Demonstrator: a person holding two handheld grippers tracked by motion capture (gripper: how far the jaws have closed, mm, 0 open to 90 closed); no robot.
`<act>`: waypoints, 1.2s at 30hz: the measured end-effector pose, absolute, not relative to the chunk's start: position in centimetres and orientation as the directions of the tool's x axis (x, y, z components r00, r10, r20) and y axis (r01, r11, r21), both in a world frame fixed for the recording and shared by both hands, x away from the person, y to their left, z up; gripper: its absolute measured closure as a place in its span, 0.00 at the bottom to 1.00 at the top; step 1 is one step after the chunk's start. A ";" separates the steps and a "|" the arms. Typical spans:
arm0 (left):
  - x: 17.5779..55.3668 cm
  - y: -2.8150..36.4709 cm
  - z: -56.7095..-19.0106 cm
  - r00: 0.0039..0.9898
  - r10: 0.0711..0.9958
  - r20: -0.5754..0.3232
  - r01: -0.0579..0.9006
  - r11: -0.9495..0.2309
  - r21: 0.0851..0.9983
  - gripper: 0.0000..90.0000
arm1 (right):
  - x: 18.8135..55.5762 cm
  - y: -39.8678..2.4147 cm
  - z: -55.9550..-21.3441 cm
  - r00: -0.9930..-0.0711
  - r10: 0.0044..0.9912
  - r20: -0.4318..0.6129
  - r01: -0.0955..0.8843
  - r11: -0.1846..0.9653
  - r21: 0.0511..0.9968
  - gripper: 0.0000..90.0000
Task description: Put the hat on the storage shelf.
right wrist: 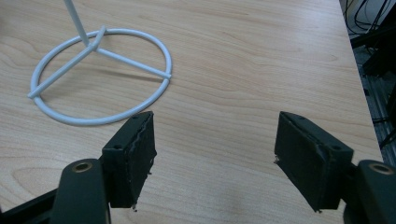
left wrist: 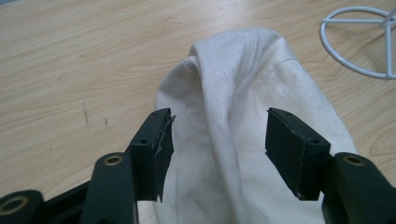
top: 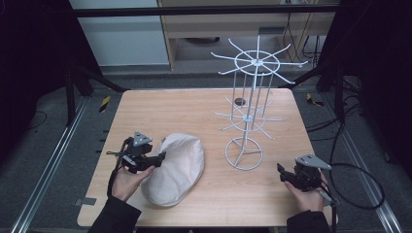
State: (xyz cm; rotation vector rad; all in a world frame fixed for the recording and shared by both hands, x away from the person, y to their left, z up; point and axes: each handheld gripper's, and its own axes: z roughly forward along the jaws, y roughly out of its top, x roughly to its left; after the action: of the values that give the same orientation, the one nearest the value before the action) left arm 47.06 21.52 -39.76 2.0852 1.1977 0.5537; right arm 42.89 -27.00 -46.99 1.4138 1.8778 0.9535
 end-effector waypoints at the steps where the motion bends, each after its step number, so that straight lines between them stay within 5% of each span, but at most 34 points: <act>1: 47.1 21.5 -39.8 0.491 0.871 0.035 0.591 -0.362 0.721 0.48 | 42.9 -27.0 -47.0 -0.256 0.966 -0.039 0.538 0.176 0.824 0.32; 15: 48.4 20.5 -41.6 0.492 0.870 0.040 0.635 -0.390 0.667 0.57 | 42.9 -27.2 -47.0 -0.269 0.963 -0.026 0.542 0.174 0.822 0.36; 36: 49.3 20.5 -42.6 0.515 0.857 -0.032 0.678 -0.384 0.627 0.97 | 43.0 -27.2 -47.1 -0.274 0.961 -0.027 0.547 0.179 0.818 0.38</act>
State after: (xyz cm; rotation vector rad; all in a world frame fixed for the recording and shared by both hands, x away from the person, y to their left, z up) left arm 49.28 20.48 -42.63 2.1744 1.2468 0.4009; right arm 43.00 -27.23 -47.14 1.4150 1.9018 0.9640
